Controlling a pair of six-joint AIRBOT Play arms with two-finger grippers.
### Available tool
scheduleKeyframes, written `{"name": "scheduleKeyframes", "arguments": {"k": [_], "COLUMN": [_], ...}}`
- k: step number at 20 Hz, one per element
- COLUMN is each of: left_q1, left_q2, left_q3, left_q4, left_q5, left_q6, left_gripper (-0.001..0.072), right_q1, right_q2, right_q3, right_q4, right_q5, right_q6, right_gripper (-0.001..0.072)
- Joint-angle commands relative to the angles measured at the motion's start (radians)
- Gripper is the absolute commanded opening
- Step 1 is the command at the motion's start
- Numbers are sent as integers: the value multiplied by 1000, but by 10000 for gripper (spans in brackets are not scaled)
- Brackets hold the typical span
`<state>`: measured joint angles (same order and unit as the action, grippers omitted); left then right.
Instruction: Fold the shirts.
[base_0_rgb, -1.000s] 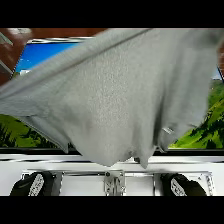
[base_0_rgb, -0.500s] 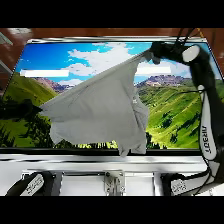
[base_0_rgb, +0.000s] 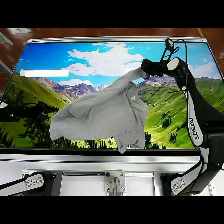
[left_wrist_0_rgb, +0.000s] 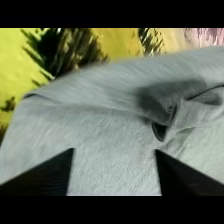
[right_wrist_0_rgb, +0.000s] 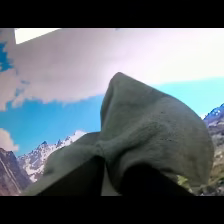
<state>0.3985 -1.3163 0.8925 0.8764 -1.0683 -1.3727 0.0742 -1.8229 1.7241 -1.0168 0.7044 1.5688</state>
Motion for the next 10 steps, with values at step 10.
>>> {"name": "scheduleKeyframes", "arguments": {"k": [10], "left_q1": [307], "left_q2": [69], "left_q3": [-42], "left_q4": [282], "left_q5": [-468], "left_q6": [84], "left_gripper": [650], "right_q1": [-375], "right_q2": [263], "right_q3": [-89], "right_q4": [-165], "right_q5": [816], "right_q6": [-135], "right_gripper": [617]}}
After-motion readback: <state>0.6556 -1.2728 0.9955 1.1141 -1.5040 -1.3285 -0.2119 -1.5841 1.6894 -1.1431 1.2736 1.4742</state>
